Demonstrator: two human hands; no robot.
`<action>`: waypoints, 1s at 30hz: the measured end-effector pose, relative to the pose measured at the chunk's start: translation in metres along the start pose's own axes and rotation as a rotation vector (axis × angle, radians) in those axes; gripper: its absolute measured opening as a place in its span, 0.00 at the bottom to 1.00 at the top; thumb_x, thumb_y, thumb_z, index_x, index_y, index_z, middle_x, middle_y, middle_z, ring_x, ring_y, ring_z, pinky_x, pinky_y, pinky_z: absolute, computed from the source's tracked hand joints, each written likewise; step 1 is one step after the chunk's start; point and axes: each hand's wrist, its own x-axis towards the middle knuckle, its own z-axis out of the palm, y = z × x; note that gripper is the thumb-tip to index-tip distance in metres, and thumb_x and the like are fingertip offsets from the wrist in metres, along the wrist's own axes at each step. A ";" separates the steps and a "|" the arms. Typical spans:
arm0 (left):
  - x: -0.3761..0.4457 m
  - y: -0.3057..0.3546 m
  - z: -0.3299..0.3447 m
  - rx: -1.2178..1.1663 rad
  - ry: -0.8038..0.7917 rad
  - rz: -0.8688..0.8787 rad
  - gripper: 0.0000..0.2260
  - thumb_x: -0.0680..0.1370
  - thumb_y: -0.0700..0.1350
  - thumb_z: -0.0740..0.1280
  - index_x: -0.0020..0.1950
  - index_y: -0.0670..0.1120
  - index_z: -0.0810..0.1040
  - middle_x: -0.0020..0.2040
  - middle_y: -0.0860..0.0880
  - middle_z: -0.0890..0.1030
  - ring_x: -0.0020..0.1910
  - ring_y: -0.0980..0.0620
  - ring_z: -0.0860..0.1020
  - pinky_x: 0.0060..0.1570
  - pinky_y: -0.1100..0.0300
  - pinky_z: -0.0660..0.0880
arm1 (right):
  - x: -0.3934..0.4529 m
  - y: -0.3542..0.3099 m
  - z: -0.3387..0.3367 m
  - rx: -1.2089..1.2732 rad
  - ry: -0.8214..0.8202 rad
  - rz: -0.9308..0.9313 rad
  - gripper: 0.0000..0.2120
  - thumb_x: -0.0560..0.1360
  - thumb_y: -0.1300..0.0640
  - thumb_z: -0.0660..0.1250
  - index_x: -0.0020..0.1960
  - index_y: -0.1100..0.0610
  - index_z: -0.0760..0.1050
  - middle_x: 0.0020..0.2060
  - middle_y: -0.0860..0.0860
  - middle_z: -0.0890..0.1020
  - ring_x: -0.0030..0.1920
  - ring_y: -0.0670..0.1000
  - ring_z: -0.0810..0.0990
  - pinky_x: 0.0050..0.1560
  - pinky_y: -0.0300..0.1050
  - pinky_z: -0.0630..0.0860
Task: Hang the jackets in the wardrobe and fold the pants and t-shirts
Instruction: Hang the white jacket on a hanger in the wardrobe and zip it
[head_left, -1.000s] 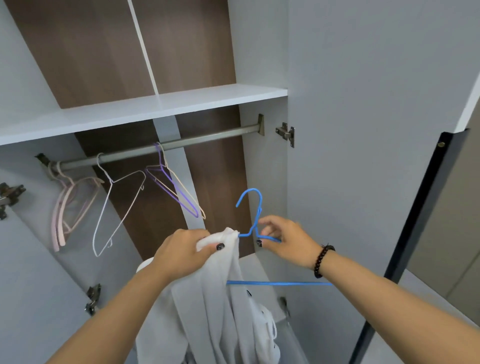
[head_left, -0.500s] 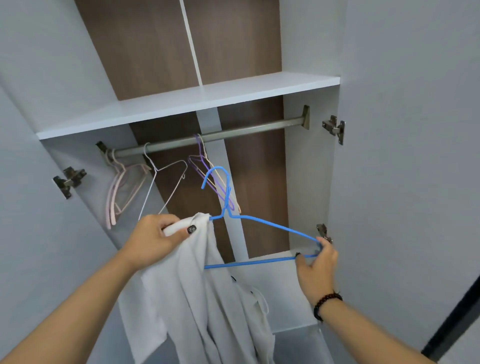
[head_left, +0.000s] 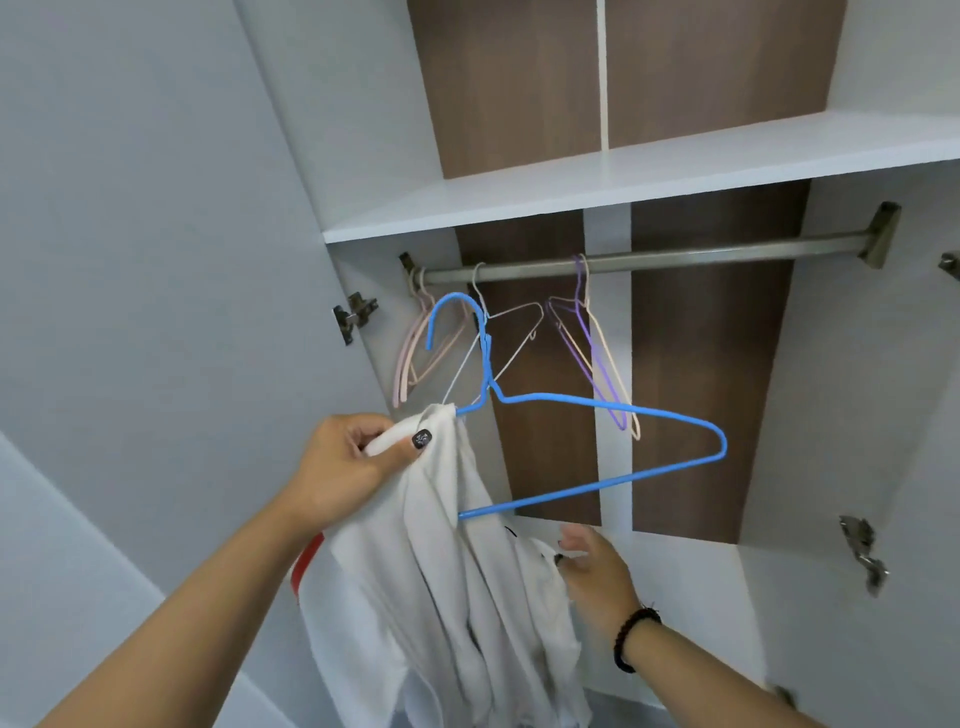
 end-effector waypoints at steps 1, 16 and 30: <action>-0.003 0.003 -0.005 -0.013 0.013 -0.003 0.16 0.69 0.52 0.74 0.33 0.39 0.78 0.27 0.55 0.71 0.27 0.60 0.66 0.27 0.68 0.62 | 0.002 -0.009 0.009 -0.032 -0.036 -0.066 0.17 0.77 0.66 0.60 0.64 0.56 0.72 0.58 0.51 0.76 0.55 0.48 0.76 0.55 0.36 0.71; -0.038 -0.020 -0.085 0.030 0.199 -0.131 0.14 0.75 0.45 0.73 0.32 0.41 0.76 0.23 0.56 0.67 0.22 0.60 0.63 0.23 0.68 0.59 | 0.039 -0.022 0.097 -0.283 -0.269 -0.147 0.11 0.80 0.58 0.60 0.38 0.58 0.69 0.36 0.52 0.74 0.36 0.51 0.72 0.33 0.39 0.66; -0.015 -0.048 -0.085 0.367 -0.111 0.165 0.25 0.68 0.68 0.61 0.33 0.45 0.71 0.26 0.55 0.64 0.28 0.57 0.61 0.29 0.62 0.60 | 0.052 -0.038 -0.071 -0.590 0.045 -0.433 0.15 0.75 0.53 0.66 0.32 0.46 0.66 0.28 0.46 0.72 0.32 0.47 0.72 0.34 0.40 0.67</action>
